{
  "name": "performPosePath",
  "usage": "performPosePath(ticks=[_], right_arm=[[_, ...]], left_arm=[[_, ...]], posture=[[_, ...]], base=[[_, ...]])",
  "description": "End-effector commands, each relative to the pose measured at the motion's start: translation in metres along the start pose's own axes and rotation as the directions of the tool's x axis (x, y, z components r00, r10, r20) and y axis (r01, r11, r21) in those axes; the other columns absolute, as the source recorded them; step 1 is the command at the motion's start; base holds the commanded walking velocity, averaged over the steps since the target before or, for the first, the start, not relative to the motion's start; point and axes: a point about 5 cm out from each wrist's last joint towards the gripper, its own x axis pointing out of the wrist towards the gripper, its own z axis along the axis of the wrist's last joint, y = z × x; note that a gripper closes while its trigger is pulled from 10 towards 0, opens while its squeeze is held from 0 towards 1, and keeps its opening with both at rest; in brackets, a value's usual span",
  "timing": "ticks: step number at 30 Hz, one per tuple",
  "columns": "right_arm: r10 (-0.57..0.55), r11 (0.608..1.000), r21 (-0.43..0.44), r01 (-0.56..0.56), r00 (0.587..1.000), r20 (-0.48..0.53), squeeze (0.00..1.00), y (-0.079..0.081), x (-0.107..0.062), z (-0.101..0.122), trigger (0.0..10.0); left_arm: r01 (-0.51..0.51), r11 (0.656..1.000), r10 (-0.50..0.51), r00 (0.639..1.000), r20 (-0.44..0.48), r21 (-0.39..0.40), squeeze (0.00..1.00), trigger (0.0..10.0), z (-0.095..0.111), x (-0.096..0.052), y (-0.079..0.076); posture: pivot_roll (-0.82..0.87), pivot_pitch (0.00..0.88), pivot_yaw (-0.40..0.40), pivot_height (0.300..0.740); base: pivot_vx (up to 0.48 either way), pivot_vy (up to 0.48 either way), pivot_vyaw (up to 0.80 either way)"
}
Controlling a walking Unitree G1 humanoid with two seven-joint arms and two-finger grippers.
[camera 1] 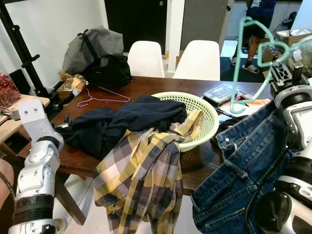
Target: Hang hanger
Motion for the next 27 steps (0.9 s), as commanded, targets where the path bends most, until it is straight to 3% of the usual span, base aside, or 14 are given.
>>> performPosePath(ticks=[1, 3, 4, 6, 8, 10, 11, 12, 13, 16, 21, 23, 24, 27], right_arm=[[0.075, 0.997, -0.005, -0.076, 0.997, -0.022, 0.00, 0.018, 0.004, 0.000, 10.0], [0.076, 0.987, -0.124, -0.104, 0.973, -0.217, 0.00, 0.023, 0.001, -0.027, 10.0], [0.076, 0.987, -0.124, -0.104, 0.973, -0.217, 0.00, 0.023, 0.001, -0.027, 10.0], [0.194, 0.939, -0.161, -0.305, 0.852, -0.486, 0.00, 0.041, -0.016, -0.064, 10.0], [0.194, 0.939, -0.161, -0.305, 0.852, -0.486, 0.00, 0.041, -0.016, -0.064, 10.0], [0.281, 0.876, -0.094, -0.473, 0.659, -0.698, 0.00, 0.059, -0.042, -0.094, 10.0], [0.281, 0.876, -0.094, -0.473, 0.659, -0.698, 0.00, 0.059, -0.042, -0.094, 10.0], [0.267, 0.874, -0.071, -0.481, 0.597, -0.757, 0.00, 0.060, -0.049, -0.102, 10.0], [0.177, 0.924, -0.099, -0.370, 0.642, -0.746, 0.00, 0.050, -0.040, -0.100, 10.0], [0.063, 0.970, -0.123, -0.212, 0.699, -0.713, 0.00, 0.036, -0.027, -0.097, 10.0], [0.100, 0.971, -0.096, -0.221, 0.734, -0.672, 0.00, 0.043, -0.022, -0.090, 10.0], [0.134, 0.970, -0.084, -0.230, 0.786, -0.604, 0.00, 0.051, -0.016, -0.081, 10.0], [0.056, 0.987, -0.099, -0.125, 0.853, -0.520, 0.00, 0.042, -0.008, -0.074, 10.0], [-0.090, 0.993, -0.108, 0.051, 0.915, -0.394, 0.00, 0.023, -0.002, -0.062, 10.0]], left_arm=[[0.001, 1.000, -0.001, 1.000, -0.007, -0.005, 0.00, 10.0, 0.000, 0.000, -0.001], [0.004, 1.000, -0.004, 1.000, -0.008, -0.003, 0.00, 10.0, -0.001, -0.001, -0.001], [0.004, 1.000, -0.004, 1.000, -0.008, -0.003, 0.00, 10.0, -0.001, -0.001, -0.001], [0.007, 1.000, -0.007, 1.000, -0.011, 0.000, 0.00, 10.0, -0.002, -0.001, -0.002], [0.007, 1.000, -0.007, 1.000, -0.011, 0.000, 0.00, 10.0, -0.002, -0.001, -0.002], [0.016, 1.000, -0.016, 1.000, -0.013, 0.004, 0.00, 10.0, -0.003, -0.002, -0.004], [0.016, 1.000, -0.016, 1.000, -0.013, 0.004, 0.00, 10.0, -0.003, -0.002, -0.004], [0.020, 1.000, -0.020, 1.000, -0.013, 0.006, 0.00, 10.0, -0.003, -0.002, -0.005], [0.022, 1.000, -0.022, 1.000, -0.013, 0.008, 0.00, 10.0, -0.003, -0.002, -0.005], [0.023, 1.000, -0.023, 1.000, -0.013, 0.010, 0.00, 10.0, -0.003, -0.002, -0.005], [0.023, 1.000, -0.023, 1.000, -0.015, 0.010, 0.00, 10.0, -0.004, -0.003, -0.005], [0.025, 1.000, -0.025, 1.000, -0.018, 0.011, 0.00, 10.0, -0.005, -0.003, -0.006], [0.028, 1.000, -0.028, 0.999, -0.019, 0.012, 0.00, 10.0, -0.006, -0.004, -0.007], [0.033, 0.999, -0.033, 0.999, -0.021, 0.012, 0.00, 10.0, -0.007, -0.004, -0.008]], posture=[[-0.12, 0.000, 0.003, 0.740], [-0.13, 0.000, 0.002, 0.740], [-0.13, 0.000, 0.002, 0.740], [-0.13, 0.000, 0.003, 0.740], [-0.13, 0.000, 0.003, 0.740], [-0.13, 0.000, 0.000, 0.740], [-0.13, 0.000, 0.000, 0.740], [-0.13, 0.000, 0.000, 0.740], [-0.13, 0.000, -0.001, 0.740], [-0.13, 0.000, -0.003, 0.740], [-0.14, 0.000, -0.003, 0.740], [-0.14, 0.000, -0.002, 0.740], [-0.14, 0.000, -0.004, 0.740], [-0.14, 0.000, -0.003, 0.740]], base=[[0.000, 0.000, 0.00], [0.000, 0.000, 0.00], [0.000, 0.000, 0.00], [0.000, 0.000, 0.00], [0.000, 0.000, 0.00], [0.000, 0.000, 0.00], [0.000, 0.000, 0.00], [0.000, 0.000, 0.00], [0.000, 0.000, 0.00], [0.000, 0.000, 0.00], [0.000, 0.000, 0.00], [0.000, 0.000, 0.00], [0.000, 0.000, 0.00], [0.000, 0.000, 0.00]])
